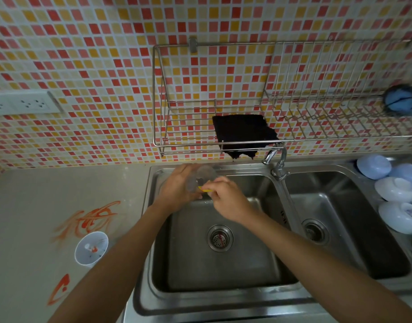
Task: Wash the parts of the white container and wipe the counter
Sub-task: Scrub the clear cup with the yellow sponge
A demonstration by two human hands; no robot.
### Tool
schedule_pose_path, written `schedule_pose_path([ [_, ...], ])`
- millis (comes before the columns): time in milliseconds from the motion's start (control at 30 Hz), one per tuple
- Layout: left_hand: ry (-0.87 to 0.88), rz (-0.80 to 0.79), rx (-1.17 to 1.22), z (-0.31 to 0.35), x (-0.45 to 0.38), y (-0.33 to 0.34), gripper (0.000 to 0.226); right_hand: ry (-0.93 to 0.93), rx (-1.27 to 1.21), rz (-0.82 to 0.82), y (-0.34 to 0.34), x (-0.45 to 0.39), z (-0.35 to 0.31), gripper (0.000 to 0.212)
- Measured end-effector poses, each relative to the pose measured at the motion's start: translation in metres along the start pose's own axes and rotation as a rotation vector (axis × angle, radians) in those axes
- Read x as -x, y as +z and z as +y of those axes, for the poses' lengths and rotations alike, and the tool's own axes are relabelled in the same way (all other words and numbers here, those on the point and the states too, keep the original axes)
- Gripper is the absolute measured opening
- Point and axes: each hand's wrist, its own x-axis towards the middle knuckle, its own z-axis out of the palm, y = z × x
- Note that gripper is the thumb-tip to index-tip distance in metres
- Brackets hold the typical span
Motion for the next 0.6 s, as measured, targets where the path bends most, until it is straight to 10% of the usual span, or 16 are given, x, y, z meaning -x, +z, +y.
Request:
schedule_pose_path([
  [167, 0.025, -0.032, -0.074, -0.004, -0.001, -0.002, 0.084, 0.048, -0.18, -0.035, 0.001, 0.005, -0.002, 0.035],
  [367, 0.089, 0.016, -0.077, 0.008, 0.006, 0.003, 0.069, -0.235, 0.656, -0.166, -0.012, -0.001, 0.011, 0.036],
  [600, 0.055, 0.03, -0.066, 0.0, 0.005, 0.009, 0.079, -0.102, 0.161, -0.089, -0.003, 0.003, 0.005, 0.034],
])
